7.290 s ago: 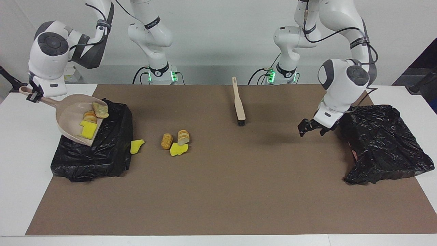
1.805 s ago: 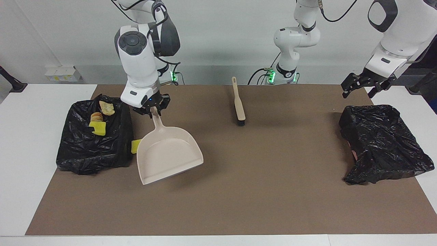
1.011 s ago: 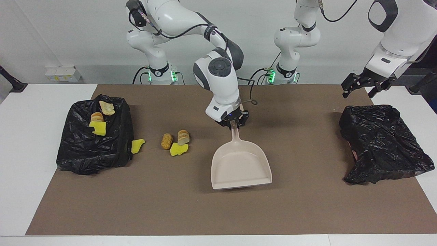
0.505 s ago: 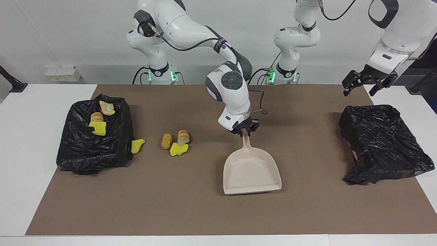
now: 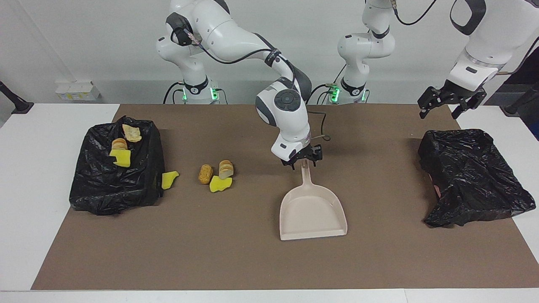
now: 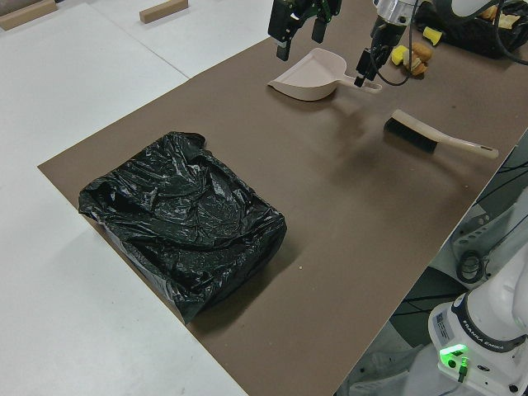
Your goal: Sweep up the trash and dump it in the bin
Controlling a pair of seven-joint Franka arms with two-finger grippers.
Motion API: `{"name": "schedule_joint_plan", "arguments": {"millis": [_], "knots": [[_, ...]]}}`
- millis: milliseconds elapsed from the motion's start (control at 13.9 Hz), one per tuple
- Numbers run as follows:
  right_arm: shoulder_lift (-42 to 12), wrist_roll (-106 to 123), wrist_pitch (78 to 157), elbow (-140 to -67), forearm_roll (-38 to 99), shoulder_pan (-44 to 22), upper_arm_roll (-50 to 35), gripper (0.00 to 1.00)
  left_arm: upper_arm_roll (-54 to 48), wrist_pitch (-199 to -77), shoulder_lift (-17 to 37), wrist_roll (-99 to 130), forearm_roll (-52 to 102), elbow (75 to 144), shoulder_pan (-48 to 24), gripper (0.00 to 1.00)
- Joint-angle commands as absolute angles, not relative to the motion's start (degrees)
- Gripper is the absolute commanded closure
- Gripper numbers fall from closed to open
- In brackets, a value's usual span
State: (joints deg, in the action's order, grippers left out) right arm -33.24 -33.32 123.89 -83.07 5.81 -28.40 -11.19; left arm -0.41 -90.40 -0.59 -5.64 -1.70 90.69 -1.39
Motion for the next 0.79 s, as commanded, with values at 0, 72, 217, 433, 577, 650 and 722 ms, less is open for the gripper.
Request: {"name": "schedule_joint_plan", "arguments": {"millis": [0,72,217,433,577,650,722], "knots": [[-26.22,-31.46,118.24,-85.77,7.38,-25.77,-11.16,0.00,-0.17,-99.18,-1.32,-2.22,-2.55,95.86,-5.61,0.00],[-23.41,-31.20,113.69,-86.04,7.30,-24.27,-11.16,0.00,-0.09,-103.49,-0.97,1.02,-2.55,97.89,-7.63,0.00],[-17.61,-26.92,104.20,-87.61,7.47,-23.47,-11.16,0.00,-0.18,-109.40,0.52,5.70,-2.55,99.49,-10.01,0.00],[-6.36,-24.61,103.53,-100.50,11.58,-24.43,-11.25,0.00,-0.09,-115.21,5.25,12.62,-2.46,99.32,-15.09,0.00],[0.40,-25.40,108.69,-111.82,13.70,-27.84,-11.25,0.00,-0.17,-118.81,7.64,19.39,-2.37,98.88,-17.74,0.00],[4.18,-25.57,111.59,-117.97,15.54,-28.91,-11.25,0.00,-0.09,-119.79,8.52,21.95,-2.37,98.88,-19.93,0.00],[5.96,-25.66,113.88,-121.95,17.73,-30.57,-11.25,0.00,-0.09,-120.84,10.87,24.23,-2.55,98.35,-21.60,0.00]]}}
